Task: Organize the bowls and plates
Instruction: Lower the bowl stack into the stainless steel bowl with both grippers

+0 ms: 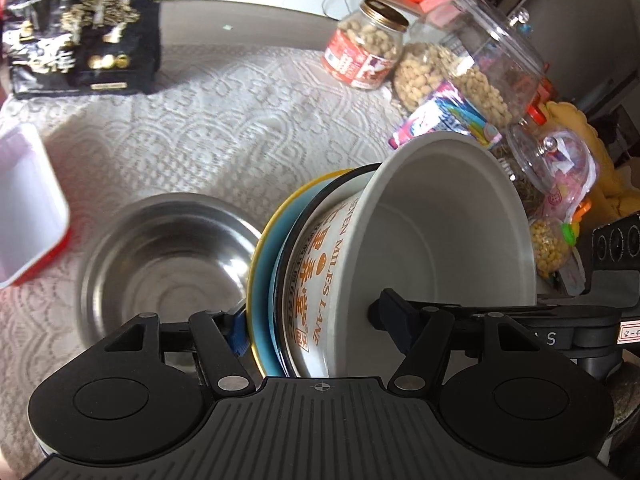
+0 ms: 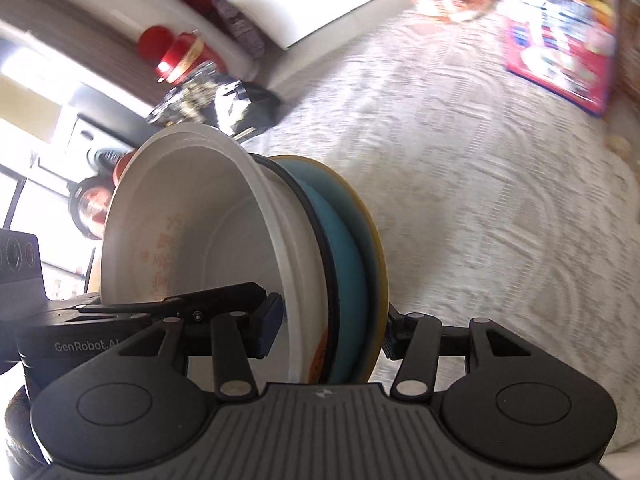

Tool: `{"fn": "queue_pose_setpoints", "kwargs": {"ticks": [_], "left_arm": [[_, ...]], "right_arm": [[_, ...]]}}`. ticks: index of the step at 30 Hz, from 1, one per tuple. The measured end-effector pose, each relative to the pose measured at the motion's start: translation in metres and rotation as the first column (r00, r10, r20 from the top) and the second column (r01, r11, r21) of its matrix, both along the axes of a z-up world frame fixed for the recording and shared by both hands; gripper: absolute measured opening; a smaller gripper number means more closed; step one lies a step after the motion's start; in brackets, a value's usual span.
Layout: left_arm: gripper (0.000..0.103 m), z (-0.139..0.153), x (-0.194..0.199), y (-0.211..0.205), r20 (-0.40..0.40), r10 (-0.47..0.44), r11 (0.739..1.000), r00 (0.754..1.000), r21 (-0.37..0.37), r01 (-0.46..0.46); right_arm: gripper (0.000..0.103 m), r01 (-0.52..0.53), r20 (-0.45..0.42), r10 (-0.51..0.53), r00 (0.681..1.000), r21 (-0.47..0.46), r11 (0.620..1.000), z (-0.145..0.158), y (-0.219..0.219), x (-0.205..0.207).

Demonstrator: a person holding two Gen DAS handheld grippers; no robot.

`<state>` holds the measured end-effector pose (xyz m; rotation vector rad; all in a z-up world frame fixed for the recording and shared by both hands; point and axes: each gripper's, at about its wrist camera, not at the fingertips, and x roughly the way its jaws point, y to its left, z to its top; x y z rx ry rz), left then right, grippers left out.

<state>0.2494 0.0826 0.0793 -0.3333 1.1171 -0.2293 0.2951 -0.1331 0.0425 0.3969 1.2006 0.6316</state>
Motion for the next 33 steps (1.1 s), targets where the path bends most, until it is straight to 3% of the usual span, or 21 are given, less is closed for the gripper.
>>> {"fn": "queue_pose_setpoints", "kwargs": {"ticks": [4,10,18,26,33], "left_arm": [[0.069,-0.009,-0.010,0.043,-0.027,0.068,0.998,0.997,-0.001,-0.068],[0.069,-0.049,-0.012,0.089,-0.111,0.109,0.992,0.988,-0.051,-0.116],[0.063,-0.062,-0.012,0.111,-0.030,0.081,0.990,0.996,-0.115,-0.084],[0.053,-0.063,-0.013,0.120,0.020,0.083,0.987,0.996,-0.141,-0.080],[0.041,-0.063,-0.019,0.115,0.037,0.038,0.997,0.999,-0.073,-0.035]], "right_arm": [[0.050,-0.078,-0.031,0.078,0.997,-0.007,0.997,-0.011,0.049,0.004],[0.050,-0.134,-0.108,0.127,0.986,-0.061,0.989,-0.045,0.090,0.002],[0.056,-0.140,-0.098,0.127,0.987,-0.140,0.980,-0.049,0.116,0.010],[0.057,-0.127,-0.113,0.112,0.987,-0.136,0.982,-0.052,0.116,0.017],[0.056,-0.126,-0.105,0.110,0.988,-0.161,0.979,-0.045,0.107,0.008]]}}
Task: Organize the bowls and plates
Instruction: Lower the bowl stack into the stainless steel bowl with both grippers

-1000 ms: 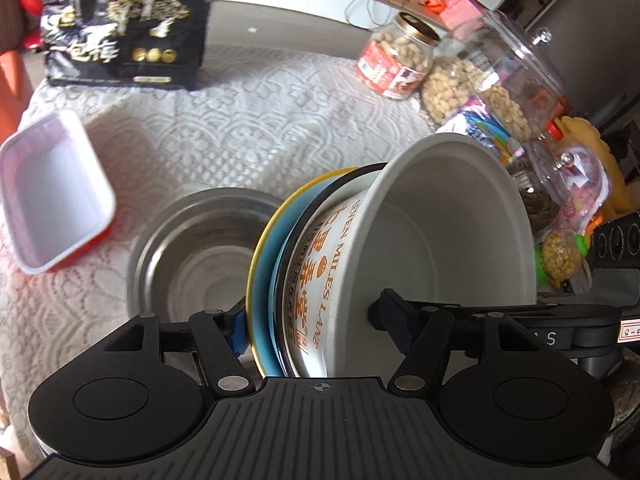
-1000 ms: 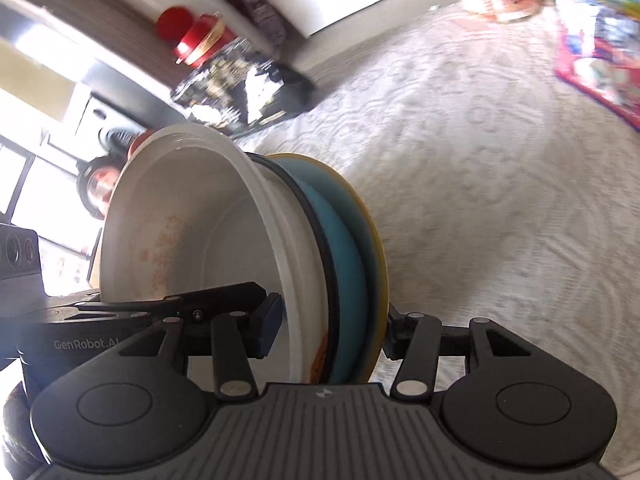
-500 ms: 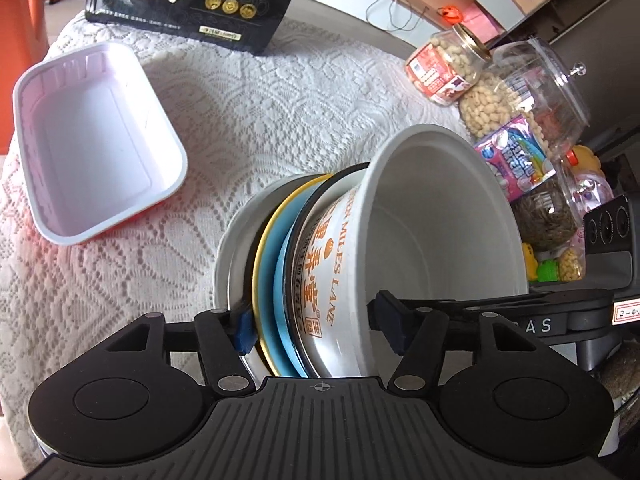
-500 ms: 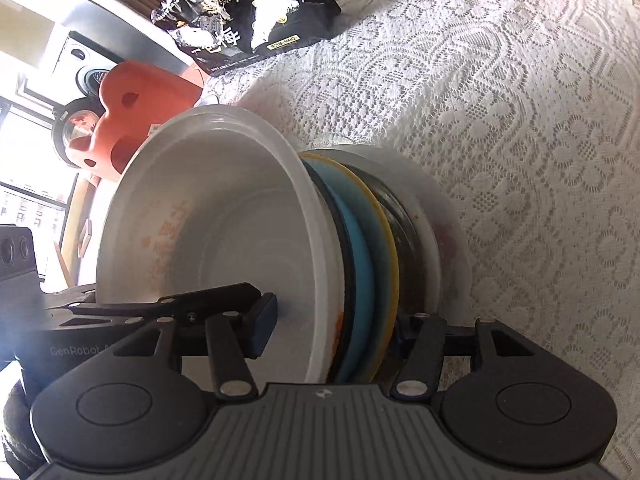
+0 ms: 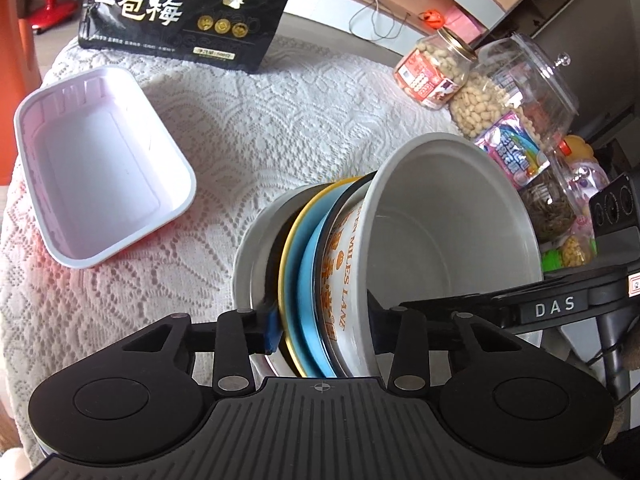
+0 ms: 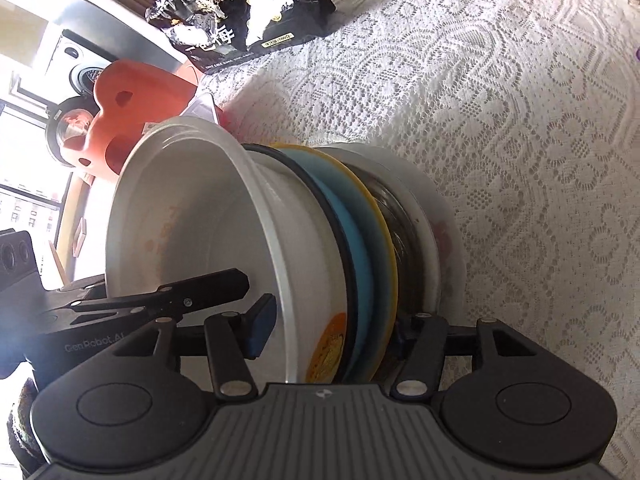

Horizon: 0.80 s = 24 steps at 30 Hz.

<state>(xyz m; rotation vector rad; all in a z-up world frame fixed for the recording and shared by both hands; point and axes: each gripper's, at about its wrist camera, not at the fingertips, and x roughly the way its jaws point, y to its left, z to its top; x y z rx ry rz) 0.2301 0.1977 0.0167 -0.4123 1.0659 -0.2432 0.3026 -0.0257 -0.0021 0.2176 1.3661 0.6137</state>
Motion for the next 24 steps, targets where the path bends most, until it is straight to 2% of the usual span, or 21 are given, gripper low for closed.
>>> {"fn": "queue_pose_setpoints", "kwargs": {"ticks": [3,5,9,15,24], "left_arm": [[0.031,-0.002,-0.001,0.003,-0.006,0.004,1.000,1.000,-0.005,-0.004],[0.030,-0.003,-0.001,0.003,-0.003,0.002,1.000,1.000,0.001,-0.002],[0.030,-0.002,-0.004,0.001,0.004,-0.007,1.000,1.000,0.012,0.007],[0.030,-0.003,-0.004,0.005,-0.001,0.000,1.000,1.000,-0.012,0.000],[0.031,-0.001,-0.003,0.001,0.002,-0.010,1.000,1.000,0.012,0.010]], "right_arm": [[0.052,0.014,-0.015,-0.014,1.000,0.010,1.000,-0.001,-0.007,0.002],[0.050,0.015,-0.004,-0.015,1.000,0.005,1.000,0.000,-0.008,0.000],[0.052,0.019,0.028,-0.019,0.999,-0.001,1.000,0.008,-0.009,-0.004],[0.052,0.046,0.015,-0.046,0.999,0.021,0.999,0.012,-0.017,0.002],[0.052,0.027,0.090,-0.026,0.996,-0.018,0.999,0.024,-0.016,-0.004]]}}
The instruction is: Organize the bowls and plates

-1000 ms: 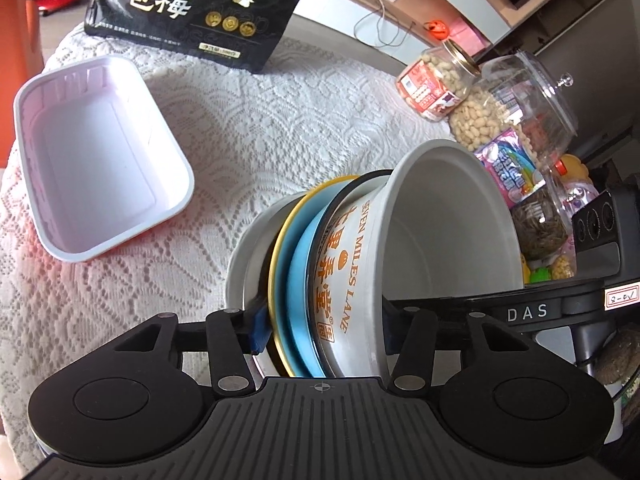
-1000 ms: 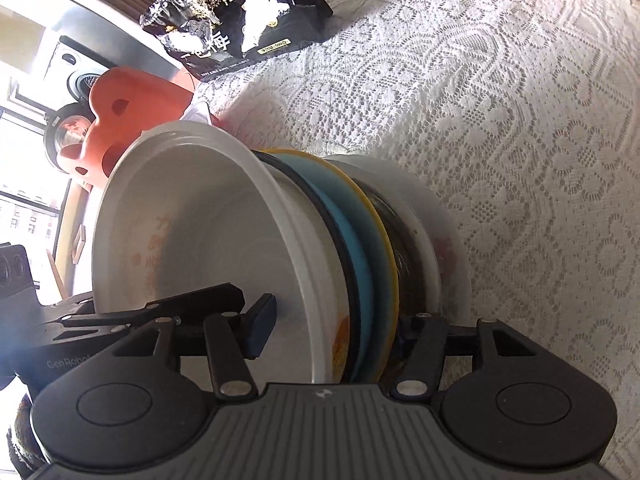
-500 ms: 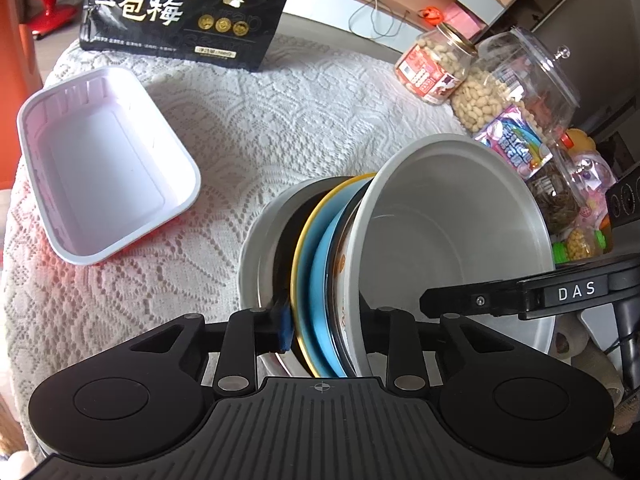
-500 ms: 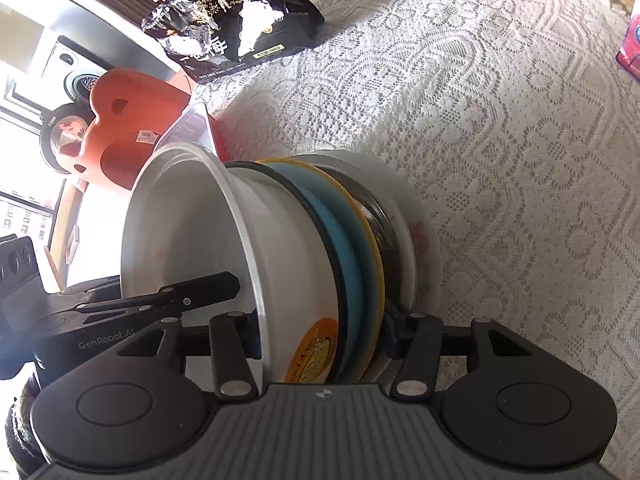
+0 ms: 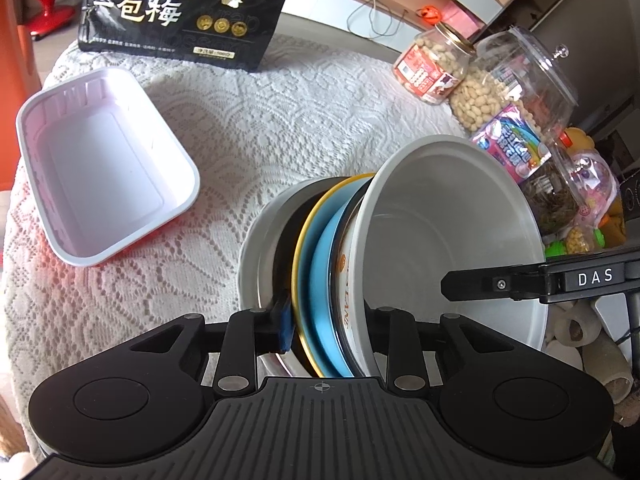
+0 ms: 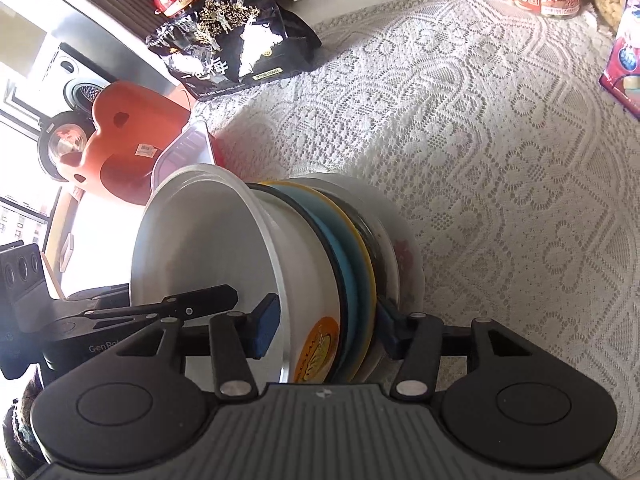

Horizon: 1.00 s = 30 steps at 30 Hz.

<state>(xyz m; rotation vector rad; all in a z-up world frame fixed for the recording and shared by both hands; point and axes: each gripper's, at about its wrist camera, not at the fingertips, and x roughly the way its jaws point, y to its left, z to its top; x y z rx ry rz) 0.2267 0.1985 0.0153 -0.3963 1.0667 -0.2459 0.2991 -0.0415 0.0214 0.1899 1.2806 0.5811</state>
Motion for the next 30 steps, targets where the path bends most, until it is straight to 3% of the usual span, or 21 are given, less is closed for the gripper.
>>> {"fn": "queue_pose_setpoints", "kwargs": {"ticks": [3,6,11,13,20,22,24,26,28,30], "left_arm": [[0.040,0.005,-0.001,-0.001,0.027,0.001,1.000,1.000,0.011,-0.001],[0.037,0.008,-0.002,0.000,0.040,0.000,1.000,0.999,0.029,-0.001],[0.037,0.016,-0.005,0.009,0.069,0.036,0.999,0.997,0.019,-0.037],[0.037,0.026,-0.009,0.014,0.115,0.061,0.997,0.991,0.031,-0.065],[0.037,0.054,-0.021,0.042,0.207,0.165,0.984,0.964,0.028,-0.175],[0.037,0.056,-0.021,0.065,0.210,0.276,0.960,0.938,-0.019,-0.279],[0.037,0.057,-0.019,0.095,0.235,0.420,0.906,0.876,-0.050,-0.421],[0.037,0.053,-0.012,0.116,0.258,0.512,0.847,0.819,0.010,-0.532],[0.037,0.044,-0.003,0.135,0.228,0.572,0.802,0.788,0.044,-0.596],[0.037,0.031,0.000,0.155,0.156,0.608,0.789,0.779,-0.002,-0.615]], "right_arm": [[0.052,-0.016,0.145,0.021,0.989,-0.036,0.999,0.017,0.002,-0.009],[0.052,-0.054,0.244,0.063,0.968,-0.041,0.998,0.040,0.006,-0.018],[0.052,-0.075,0.295,0.094,0.951,-0.075,0.994,0.049,0.013,-0.025],[0.052,-0.064,0.305,0.092,0.948,-0.102,0.993,0.044,0.014,-0.025],[0.053,-0.010,0.378,0.113,0.919,-0.264,0.965,0.041,0.022,-0.030],[0.053,-0.014,0.421,0.124,0.899,-0.255,0.967,0.058,0.027,-0.032],[0.061,-0.013,0.489,0.138,0.861,-0.251,0.968,0.081,0.042,-0.031],[0.071,-0.014,0.532,0.163,0.831,-0.272,0.962,0.102,0.069,-0.026],[0.073,-0.057,0.497,0.191,0.847,-0.271,0.961,0.112,0.100,-0.011],[0.073,-0.108,0.393,0.197,0.898,-0.236,0.966,0.109,0.135,0.011]]}}
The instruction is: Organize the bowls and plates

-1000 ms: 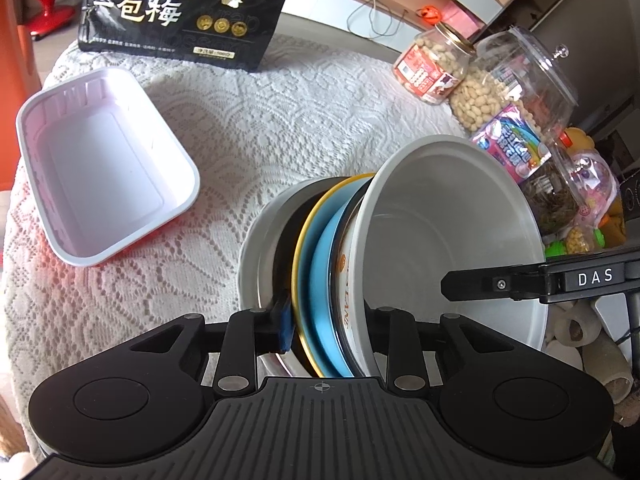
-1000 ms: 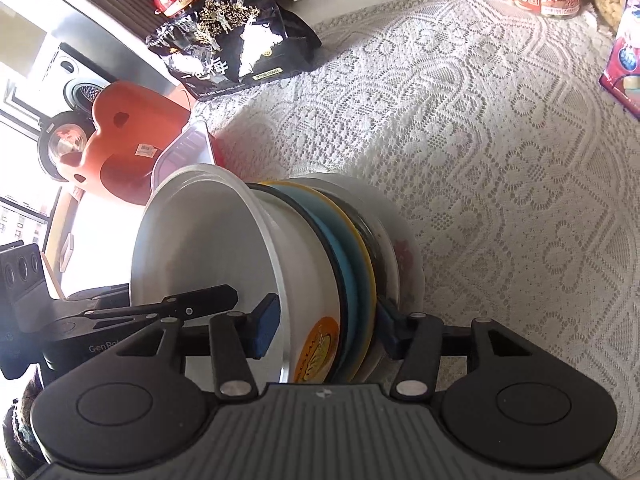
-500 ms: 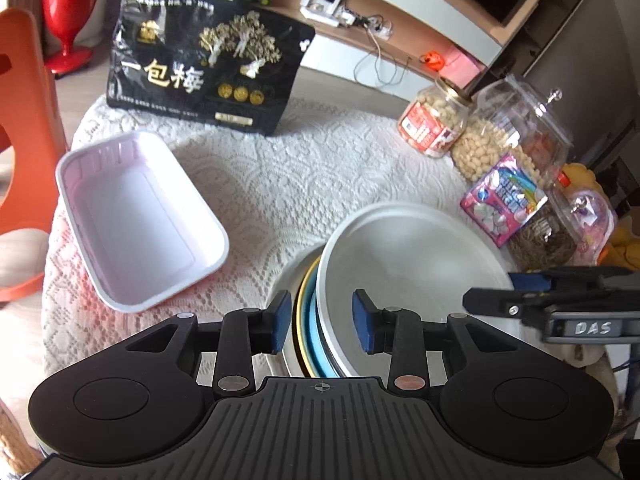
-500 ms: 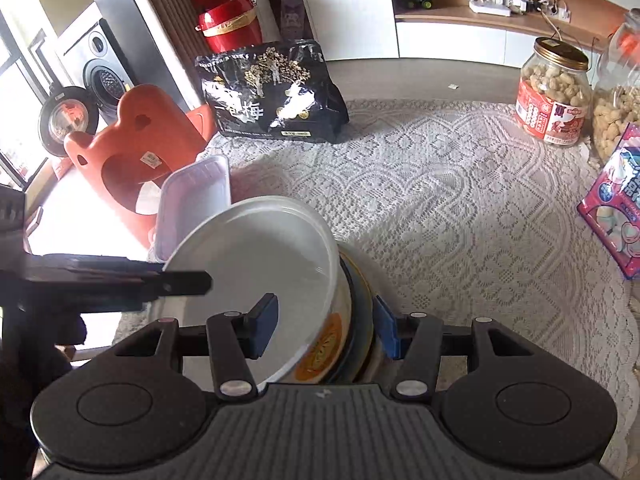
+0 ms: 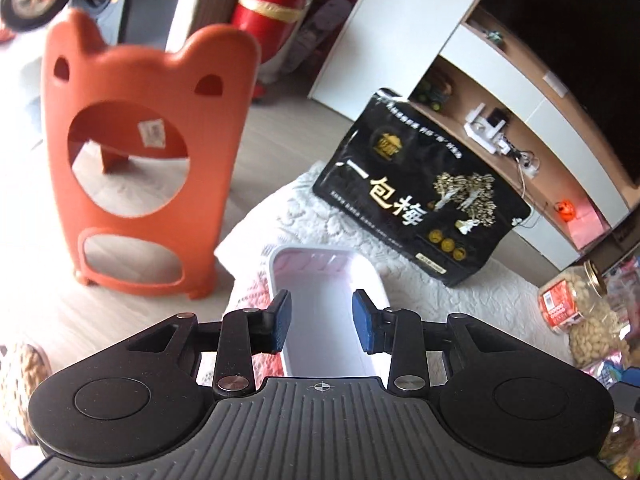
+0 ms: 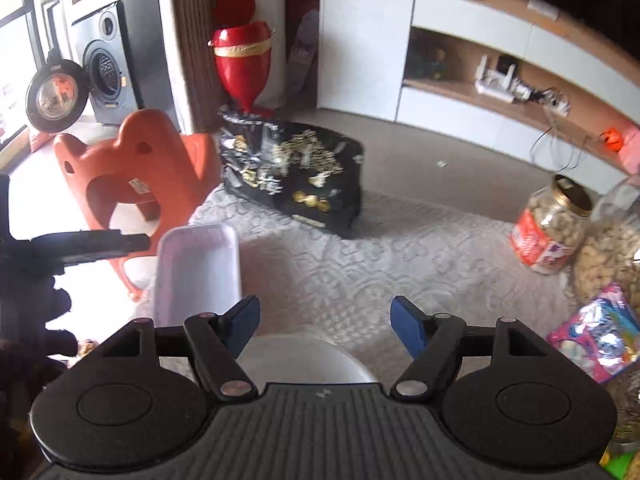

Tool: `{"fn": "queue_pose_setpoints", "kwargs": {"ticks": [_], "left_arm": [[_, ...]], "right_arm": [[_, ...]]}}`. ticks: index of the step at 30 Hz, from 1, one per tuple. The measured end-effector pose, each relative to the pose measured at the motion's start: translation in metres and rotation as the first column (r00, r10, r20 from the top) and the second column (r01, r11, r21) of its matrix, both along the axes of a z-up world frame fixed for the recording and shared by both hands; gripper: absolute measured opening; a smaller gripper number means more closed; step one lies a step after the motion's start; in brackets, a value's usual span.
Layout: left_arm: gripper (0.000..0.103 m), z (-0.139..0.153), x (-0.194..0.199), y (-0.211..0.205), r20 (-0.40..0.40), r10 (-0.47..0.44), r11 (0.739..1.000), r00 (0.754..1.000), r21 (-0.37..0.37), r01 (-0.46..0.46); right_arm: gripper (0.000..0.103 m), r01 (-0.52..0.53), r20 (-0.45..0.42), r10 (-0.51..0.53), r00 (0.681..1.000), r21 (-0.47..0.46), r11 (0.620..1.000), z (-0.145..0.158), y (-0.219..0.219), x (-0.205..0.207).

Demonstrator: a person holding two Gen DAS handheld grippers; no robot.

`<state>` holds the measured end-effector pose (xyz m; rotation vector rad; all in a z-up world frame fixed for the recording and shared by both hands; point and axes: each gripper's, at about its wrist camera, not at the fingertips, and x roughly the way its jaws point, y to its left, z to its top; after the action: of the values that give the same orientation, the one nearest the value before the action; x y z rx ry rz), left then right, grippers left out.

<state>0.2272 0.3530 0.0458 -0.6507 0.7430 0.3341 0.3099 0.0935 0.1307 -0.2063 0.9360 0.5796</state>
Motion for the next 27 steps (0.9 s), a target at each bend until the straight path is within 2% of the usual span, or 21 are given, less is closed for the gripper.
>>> {"fn": "queue_pose_setpoints", "kwargs": {"ticks": [1,4,6,8,11,15,18,19,20,21,24,27], "left_arm": [[0.037,-0.006,0.001,0.007,-0.017,0.007,1.000,1.000,-0.025,-0.008],[0.037,-0.019,0.005,0.013,-0.063,0.022,1.000,0.998,-0.021,-0.023],[0.037,-0.026,0.009,0.013,-0.089,0.003,1.000,0.996,-0.022,-0.005],[0.037,-0.034,0.013,0.013,-0.117,-0.009,0.999,0.993,-0.031,0.006],[0.037,-0.044,0.019,0.011,-0.160,-0.029,0.999,0.987,-0.028,0.025],[0.037,-0.047,0.024,0.007,-0.174,-0.049,0.999,0.984,-0.018,0.046],[0.037,-0.054,0.031,0.007,-0.200,-0.069,0.997,0.977,-0.043,0.061],[0.036,-0.057,0.033,0.008,-0.208,-0.082,0.995,0.975,-0.075,0.068],[0.034,-0.061,0.033,0.010,-0.210,-0.092,0.992,0.973,-0.107,0.070],[0.032,-0.063,0.034,0.011,-0.210,-0.096,0.989,0.973,-0.133,0.069],[0.032,-0.063,0.032,0.012,-0.209,-0.082,0.990,0.974,-0.133,0.055],[0.028,-0.053,0.027,0.009,-0.163,-0.090,0.990,0.983,-0.122,0.070]], "right_arm": [[0.073,0.006,-0.057,-0.005,0.998,0.009,1.000,-0.005,0.014,0.010],[0.072,0.026,-0.201,-0.028,0.979,-0.016,1.000,-0.035,0.065,0.035],[0.061,0.025,-0.218,-0.039,0.975,-0.068,0.997,-0.057,0.094,0.046],[0.055,0.022,-0.206,-0.048,0.977,-0.125,0.992,-0.077,0.117,0.053],[0.051,0.030,-0.219,-0.068,0.973,-0.173,0.985,-0.103,0.135,0.064],[0.049,0.037,-0.273,-0.092,0.958,-0.201,0.979,-0.127,0.144,0.074],[0.046,0.038,-0.302,-0.100,0.948,-0.205,0.978,-0.140,0.148,0.077],[0.042,0.038,-0.315,-0.103,0.943,-0.205,0.978,-0.143,0.148,0.077],[0.034,0.036,-0.339,-0.103,0.935,-0.199,0.979,-0.147,0.148,0.078],[0.029,0.034,-0.359,-0.103,0.928,-0.194,0.980,-0.149,0.148,0.078],[0.026,0.023,-0.361,-0.092,0.928,-0.190,0.982,-0.146,0.145,0.071],[0.026,0.030,-0.333,-0.088,0.939,-0.174,0.984,-0.129,0.136,0.060]]}}
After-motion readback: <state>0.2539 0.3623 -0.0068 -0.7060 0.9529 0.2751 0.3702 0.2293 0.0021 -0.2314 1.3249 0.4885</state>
